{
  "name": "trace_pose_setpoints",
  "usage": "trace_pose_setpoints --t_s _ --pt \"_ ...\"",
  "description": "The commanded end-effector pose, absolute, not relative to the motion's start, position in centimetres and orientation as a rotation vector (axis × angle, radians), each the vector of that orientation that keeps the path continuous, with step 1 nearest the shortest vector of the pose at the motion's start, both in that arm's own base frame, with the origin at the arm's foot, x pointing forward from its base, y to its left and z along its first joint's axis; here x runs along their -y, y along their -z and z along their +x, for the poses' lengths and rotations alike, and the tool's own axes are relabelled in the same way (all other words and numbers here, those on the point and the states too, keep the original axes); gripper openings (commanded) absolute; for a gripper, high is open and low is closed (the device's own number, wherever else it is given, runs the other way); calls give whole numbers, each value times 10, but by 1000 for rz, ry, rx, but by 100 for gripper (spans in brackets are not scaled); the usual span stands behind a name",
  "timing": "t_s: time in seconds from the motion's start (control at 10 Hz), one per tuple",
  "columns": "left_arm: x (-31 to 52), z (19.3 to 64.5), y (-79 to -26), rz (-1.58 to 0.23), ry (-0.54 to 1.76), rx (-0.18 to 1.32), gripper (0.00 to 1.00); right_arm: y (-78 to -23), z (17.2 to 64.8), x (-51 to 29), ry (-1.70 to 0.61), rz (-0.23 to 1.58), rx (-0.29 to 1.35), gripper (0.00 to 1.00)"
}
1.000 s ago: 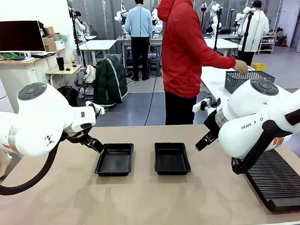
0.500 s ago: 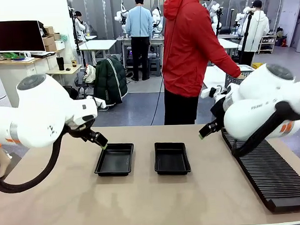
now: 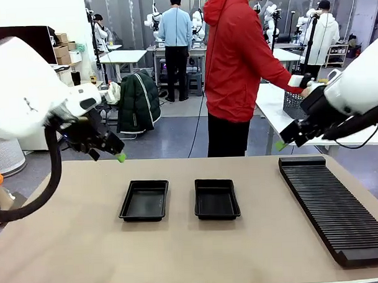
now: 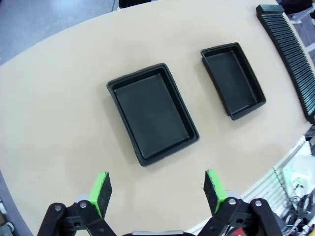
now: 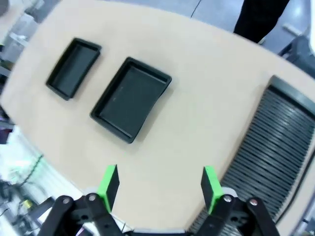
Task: Inspect and transfer BCBs to ESD trays.
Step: Pick up the Blank PCB from the PCB Rack and place it in the left ESD tray.
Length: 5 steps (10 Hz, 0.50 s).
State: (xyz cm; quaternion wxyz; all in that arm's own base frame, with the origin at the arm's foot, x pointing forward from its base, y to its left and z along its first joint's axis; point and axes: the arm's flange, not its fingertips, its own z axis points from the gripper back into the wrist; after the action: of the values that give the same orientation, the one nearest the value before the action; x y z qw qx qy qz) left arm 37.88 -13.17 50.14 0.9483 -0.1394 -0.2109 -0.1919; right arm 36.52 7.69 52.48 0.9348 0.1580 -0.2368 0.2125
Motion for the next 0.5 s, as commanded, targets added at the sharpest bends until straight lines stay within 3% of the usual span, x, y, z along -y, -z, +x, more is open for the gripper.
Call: trace_pose_setpoints --t_s 0.0,0.4 --pt "115 370 -520 -357 319 377 100 -542 367 -52 -399 426 414 88" --pt "78 355 -543 -458 208 287 100 -565 363 12 -263 585 242 88"
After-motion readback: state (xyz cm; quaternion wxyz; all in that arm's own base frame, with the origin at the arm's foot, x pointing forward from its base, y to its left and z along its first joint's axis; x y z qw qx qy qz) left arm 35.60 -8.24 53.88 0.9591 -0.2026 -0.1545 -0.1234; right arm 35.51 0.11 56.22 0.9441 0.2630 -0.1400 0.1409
